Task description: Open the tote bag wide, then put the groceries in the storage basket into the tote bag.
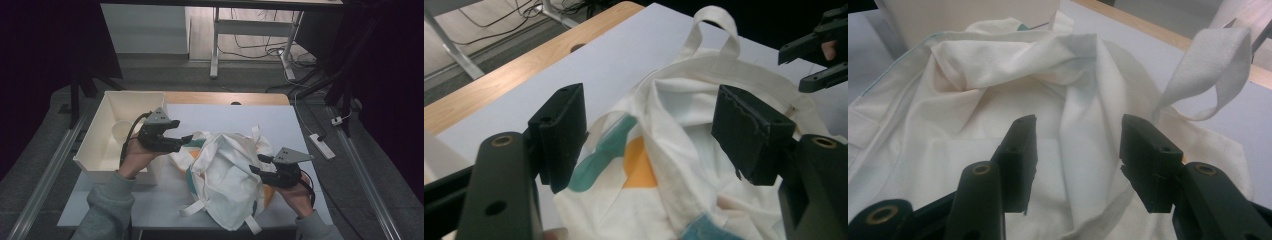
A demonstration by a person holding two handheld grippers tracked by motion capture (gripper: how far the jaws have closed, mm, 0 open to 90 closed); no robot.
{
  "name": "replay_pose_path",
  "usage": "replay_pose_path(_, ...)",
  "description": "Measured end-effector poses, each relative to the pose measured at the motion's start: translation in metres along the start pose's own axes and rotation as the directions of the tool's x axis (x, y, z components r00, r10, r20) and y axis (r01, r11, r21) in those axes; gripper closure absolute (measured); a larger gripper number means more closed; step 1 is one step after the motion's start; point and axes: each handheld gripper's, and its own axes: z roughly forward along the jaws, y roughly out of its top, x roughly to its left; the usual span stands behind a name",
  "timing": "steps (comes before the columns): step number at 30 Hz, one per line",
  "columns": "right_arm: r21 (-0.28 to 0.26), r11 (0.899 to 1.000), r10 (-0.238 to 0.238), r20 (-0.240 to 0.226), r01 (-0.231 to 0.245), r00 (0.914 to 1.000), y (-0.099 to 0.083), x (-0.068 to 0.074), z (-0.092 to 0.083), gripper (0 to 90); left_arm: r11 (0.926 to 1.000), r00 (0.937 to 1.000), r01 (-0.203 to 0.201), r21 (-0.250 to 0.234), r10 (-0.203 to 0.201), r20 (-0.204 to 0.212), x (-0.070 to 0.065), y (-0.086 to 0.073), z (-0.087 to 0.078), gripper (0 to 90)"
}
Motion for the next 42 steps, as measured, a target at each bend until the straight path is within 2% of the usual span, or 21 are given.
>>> replay_pose_path(17, -0.005, 1.000, 0.012, 0.025, -0.012, 0.9996, -0.002, -0.006, -0.004, 49.9, 0.9985, 0.9968, 0.053, -0.010, -0.054, -0.060, 0.026, -0.017, -0.023, 28.7)
replay_pose_path(24, 0.003, 1.000, 0.009, 0.031, -0.010, 0.9995, -0.004, -0.007, -0.004, 49.9, 0.9963, 0.9907, 0.086, -0.001, -0.085, -0.106, 0.042, -0.025, -0.031, 28.0)
replay_pose_path(26, 0.004, 1.000, 0.011, 0.030, -0.011, 0.9995, -0.004, -0.007, -0.004, 49.9, 0.9954, 0.9868, 0.096, 0.003, -0.095, -0.132, 0.047, -0.028, -0.032, 28.0)
replay_pose_path(29, 0.013, 1.000, 0.004, 0.031, -0.004, 0.9995, -0.005, -0.007, -0.003, 49.7, 0.9933, 0.9774, 0.115, 0.005, -0.112, -0.179, 0.056, -0.031, -0.034, 27.9)
replay_pose_path(32, 0.018, 1.000, 0.003, 0.033, -0.004, 0.9995, -0.005, -0.006, -0.002, 49.7, 0.9918, 0.9703, 0.127, 0.012, -0.122, -0.209, 0.065, -0.036, -0.037, 27.6)
replay_pose_path(35, 0.022, 1.000, 0.002, 0.030, -0.003, 0.9996, -0.006, -0.005, 0.000, 49.5, 0.9902, 0.9655, 0.139, 0.017, -0.131, -0.225, 0.075, -0.041, -0.041, 24.6)
replay_pose_path(38, 0.029, 1.000, 0.000, 0.028, -0.001, 0.9996, -0.006, -0.005, 0.001, 49.3, 0.9869, 0.9624, 0.156, 0.043, -0.142, -0.232, 0.084, -0.047, -0.043, 20.9)
replay_pose_path(41, 0.039, 0.999, -0.001, 0.027, 0.000, 0.9996, -0.007, -0.004, 0.003, 49.1, 0.9812, 0.9452, 0.178, 0.075, -0.149, -0.291, 0.094, -0.053, -0.043, 18.4)
replay_pose_path(42, 0.042, 0.999, -0.002, 0.027, 0.000, 0.9996, -0.008, -0.004, 0.003, 49.0, 0.9794, 0.9422, 0.187, 0.075, -0.157, -0.296, 0.097, -0.055, -0.044, 17.8)
